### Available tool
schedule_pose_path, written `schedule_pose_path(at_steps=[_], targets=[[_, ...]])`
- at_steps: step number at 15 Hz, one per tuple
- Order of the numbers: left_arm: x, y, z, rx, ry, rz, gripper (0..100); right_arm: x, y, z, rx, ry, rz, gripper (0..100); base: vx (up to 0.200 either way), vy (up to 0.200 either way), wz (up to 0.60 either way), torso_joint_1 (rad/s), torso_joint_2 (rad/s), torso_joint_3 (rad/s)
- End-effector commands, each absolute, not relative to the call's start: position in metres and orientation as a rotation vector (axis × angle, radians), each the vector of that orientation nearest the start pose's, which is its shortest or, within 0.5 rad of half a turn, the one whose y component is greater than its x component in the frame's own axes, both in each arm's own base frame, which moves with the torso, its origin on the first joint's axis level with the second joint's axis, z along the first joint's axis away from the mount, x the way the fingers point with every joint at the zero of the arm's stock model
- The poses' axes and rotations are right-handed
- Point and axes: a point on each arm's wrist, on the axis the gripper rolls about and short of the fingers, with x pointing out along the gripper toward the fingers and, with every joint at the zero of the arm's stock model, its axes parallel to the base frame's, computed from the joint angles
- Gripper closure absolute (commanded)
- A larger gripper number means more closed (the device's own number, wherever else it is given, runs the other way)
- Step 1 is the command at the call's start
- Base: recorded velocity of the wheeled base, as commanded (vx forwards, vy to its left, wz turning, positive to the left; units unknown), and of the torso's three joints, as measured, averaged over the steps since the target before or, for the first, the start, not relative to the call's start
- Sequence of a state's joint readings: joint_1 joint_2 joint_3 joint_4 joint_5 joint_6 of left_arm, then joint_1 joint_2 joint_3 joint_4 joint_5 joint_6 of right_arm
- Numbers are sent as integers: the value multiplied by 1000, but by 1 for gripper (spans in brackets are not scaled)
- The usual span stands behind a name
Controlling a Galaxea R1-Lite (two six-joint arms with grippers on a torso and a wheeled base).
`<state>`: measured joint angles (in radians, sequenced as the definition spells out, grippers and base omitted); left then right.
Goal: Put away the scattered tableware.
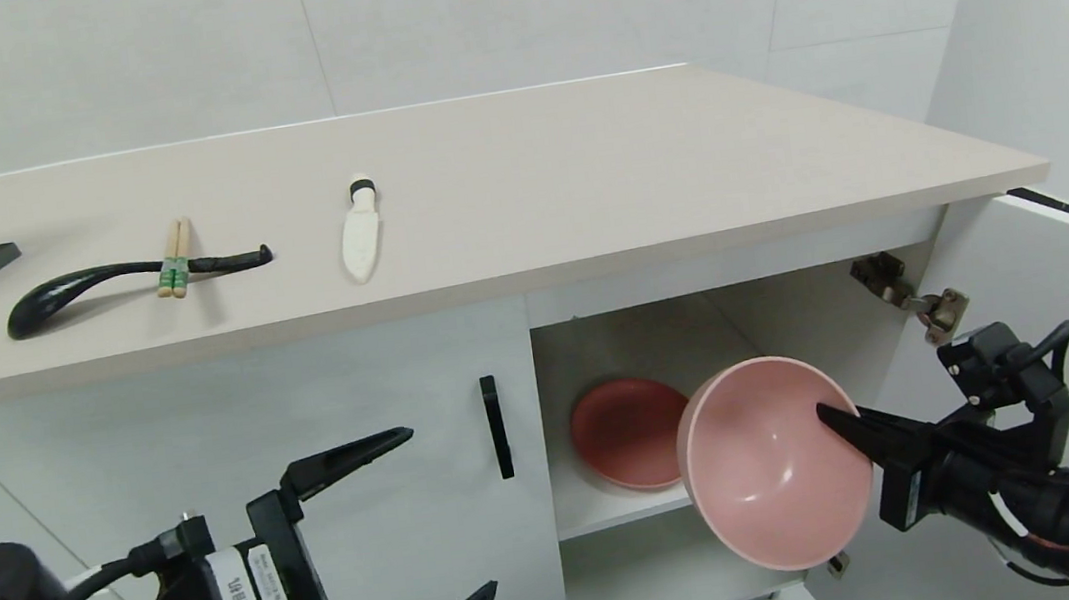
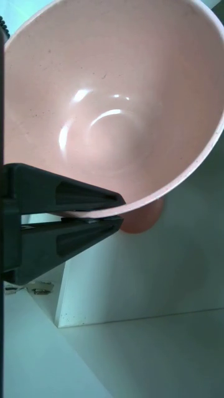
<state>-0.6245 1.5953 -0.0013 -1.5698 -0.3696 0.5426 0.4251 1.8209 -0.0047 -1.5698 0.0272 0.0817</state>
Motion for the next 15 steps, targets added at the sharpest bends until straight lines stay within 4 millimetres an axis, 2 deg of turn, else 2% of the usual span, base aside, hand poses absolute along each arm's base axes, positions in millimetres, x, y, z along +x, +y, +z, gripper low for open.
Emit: schedule_pose_path(at_steps=[1,3,6,9,11,12,15], targets=[[136,-105,131,489,-298,-943,0,185,85,80,32,253,442,100,0,0,0,0,0,0],[136,-97,136,451,-290,-902,0,183,84,86,38,223,442,100,0,0,0,0,0,0],[128,-77,155,332,-328,-803,0,183,83,87,40,215,443,100,0,0,0,0,0,0],[109,-66,158,300,-282,-809,0,183,83,87,40,215,441,100,0,0,0,0,0,0],[81,-50,154,299,-216,-815,0,182,85,86,39,225,450,100,0,0,0,0,0,0],[76,-47,154,294,-210,-807,0,183,86,84,36,234,454,100,0,0,0,0,0,0],[75,-41,163,249,-234,-770,0,184,101,60,10,352,504,100,0,0,0,0,0,0]])
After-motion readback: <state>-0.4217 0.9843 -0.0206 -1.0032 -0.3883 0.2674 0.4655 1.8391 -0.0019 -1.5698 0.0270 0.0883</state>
